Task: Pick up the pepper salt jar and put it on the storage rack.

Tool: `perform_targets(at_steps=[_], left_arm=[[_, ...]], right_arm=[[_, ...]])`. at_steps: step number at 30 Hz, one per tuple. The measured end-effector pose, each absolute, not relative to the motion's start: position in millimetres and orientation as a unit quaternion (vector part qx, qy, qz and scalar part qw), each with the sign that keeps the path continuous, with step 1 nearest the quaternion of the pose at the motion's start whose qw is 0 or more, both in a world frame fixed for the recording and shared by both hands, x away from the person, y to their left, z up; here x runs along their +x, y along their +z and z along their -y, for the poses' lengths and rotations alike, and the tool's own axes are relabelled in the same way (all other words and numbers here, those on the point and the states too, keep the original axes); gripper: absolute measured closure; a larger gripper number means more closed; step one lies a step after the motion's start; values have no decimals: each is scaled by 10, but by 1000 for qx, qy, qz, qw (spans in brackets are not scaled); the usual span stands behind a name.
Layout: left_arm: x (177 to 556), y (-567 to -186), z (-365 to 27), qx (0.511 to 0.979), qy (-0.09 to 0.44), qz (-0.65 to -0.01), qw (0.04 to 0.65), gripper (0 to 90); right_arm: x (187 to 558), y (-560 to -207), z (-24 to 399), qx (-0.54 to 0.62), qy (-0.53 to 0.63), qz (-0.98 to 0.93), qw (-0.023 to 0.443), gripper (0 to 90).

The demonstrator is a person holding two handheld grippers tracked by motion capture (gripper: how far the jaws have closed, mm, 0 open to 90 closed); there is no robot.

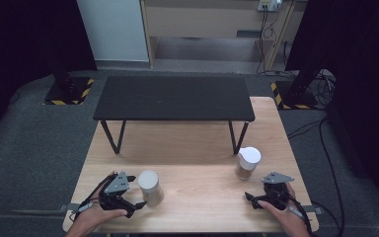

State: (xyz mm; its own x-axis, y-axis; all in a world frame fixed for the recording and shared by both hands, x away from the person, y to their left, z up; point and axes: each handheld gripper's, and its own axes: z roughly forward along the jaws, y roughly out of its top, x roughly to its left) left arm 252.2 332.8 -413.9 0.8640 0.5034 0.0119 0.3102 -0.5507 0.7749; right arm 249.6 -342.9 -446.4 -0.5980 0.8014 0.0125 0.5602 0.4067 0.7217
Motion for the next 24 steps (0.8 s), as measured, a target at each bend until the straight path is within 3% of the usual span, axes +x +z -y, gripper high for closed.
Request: perform_targets(at_steps=[24], left_arm=[[2497, -4064, -3165, 858, 121, -216, 451, 17]], right_arm=[[2496, -4464, 3429, 415, 353, -821, 171, 13]])
